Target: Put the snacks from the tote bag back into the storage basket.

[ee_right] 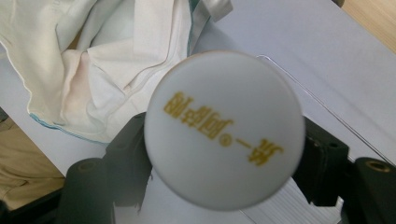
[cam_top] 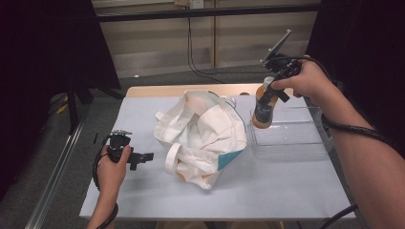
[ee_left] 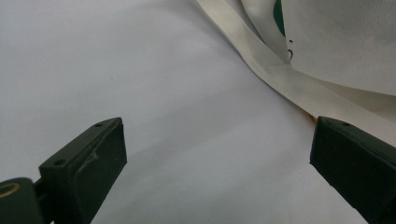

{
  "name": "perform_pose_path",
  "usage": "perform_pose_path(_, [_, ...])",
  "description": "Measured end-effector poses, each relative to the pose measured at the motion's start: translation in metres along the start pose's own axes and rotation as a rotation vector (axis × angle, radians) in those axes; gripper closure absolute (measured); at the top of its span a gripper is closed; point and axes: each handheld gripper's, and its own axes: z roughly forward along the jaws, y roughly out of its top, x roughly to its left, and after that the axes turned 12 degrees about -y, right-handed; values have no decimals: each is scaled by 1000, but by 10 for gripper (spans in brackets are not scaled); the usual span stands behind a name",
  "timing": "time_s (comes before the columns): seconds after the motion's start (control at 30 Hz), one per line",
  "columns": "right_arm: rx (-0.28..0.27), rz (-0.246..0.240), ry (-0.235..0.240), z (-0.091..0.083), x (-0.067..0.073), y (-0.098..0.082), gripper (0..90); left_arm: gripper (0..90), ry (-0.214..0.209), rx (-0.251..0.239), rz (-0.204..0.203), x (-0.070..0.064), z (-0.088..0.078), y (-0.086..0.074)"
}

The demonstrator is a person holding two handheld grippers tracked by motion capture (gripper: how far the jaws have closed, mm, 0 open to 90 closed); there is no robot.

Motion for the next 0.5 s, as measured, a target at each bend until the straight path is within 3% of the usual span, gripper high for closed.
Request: perform_pose_path(0.5, [5, 5, -11, 8, -5, -6, 302, 37, -3, 0, 0, 0, 0, 0])
